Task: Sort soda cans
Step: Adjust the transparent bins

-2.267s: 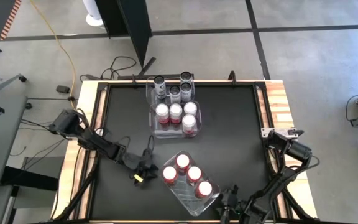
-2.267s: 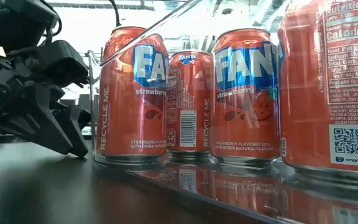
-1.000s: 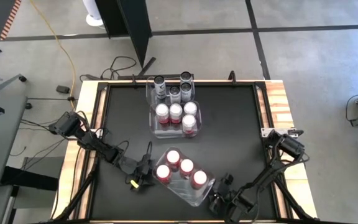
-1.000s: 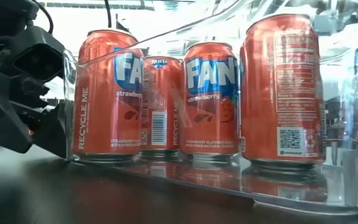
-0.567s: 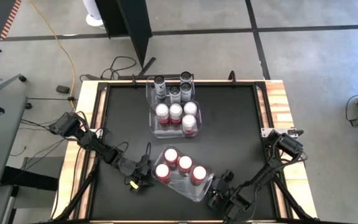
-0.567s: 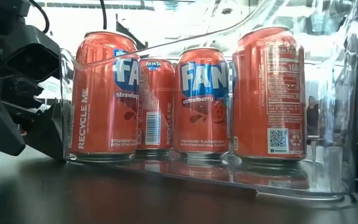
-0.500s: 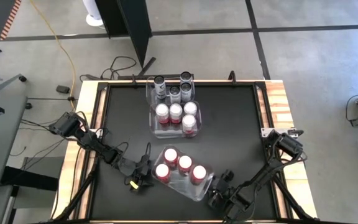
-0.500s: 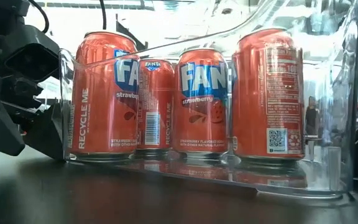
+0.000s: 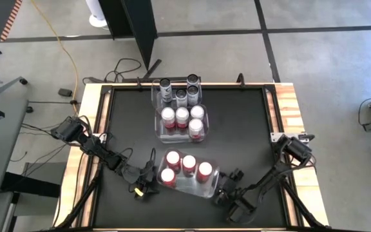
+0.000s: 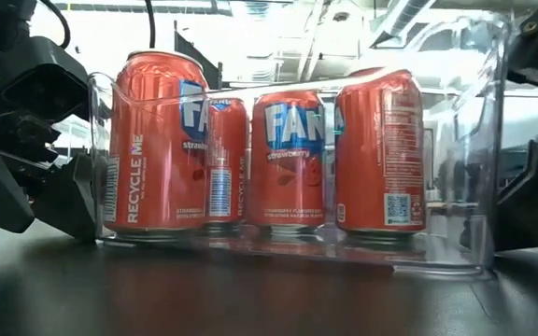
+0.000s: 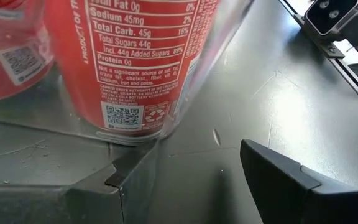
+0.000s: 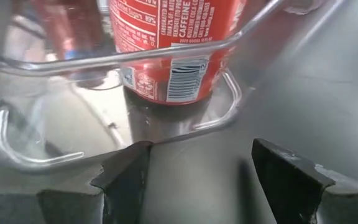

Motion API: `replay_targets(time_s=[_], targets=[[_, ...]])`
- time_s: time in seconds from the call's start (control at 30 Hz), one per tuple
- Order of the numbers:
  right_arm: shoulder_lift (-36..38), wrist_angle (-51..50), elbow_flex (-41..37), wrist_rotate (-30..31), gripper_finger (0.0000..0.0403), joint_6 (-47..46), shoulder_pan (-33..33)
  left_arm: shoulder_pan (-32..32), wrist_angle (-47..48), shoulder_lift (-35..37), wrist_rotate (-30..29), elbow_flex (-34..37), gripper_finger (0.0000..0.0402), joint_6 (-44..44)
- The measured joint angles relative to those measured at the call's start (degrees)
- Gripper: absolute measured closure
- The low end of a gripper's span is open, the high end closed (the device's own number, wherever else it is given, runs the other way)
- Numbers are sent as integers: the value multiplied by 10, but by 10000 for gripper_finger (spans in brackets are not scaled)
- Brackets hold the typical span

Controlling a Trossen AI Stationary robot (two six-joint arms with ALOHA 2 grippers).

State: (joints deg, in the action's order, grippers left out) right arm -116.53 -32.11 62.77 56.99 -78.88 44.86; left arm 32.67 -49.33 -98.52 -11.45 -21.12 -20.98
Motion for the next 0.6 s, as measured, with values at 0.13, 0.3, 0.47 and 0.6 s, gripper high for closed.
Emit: replay_targets(time_s=[0.13, 0.3, 0.47, 0.6], targets=[[0, -20, -1, 4, 97, -6, -12, 0, -2, 0, -4, 0, 176, 1], [1, -30, -1, 4, 97, -5, -30, 1, -2, 0, -15, 0, 176, 1], [1, -42, -1, 5, 97, -2, -51, 1, 1, 0, -28, 0, 176, -1], [2, -51, -1, 13, 97, 0, -65, 1, 5, 0, -40, -1, 176, -3]])
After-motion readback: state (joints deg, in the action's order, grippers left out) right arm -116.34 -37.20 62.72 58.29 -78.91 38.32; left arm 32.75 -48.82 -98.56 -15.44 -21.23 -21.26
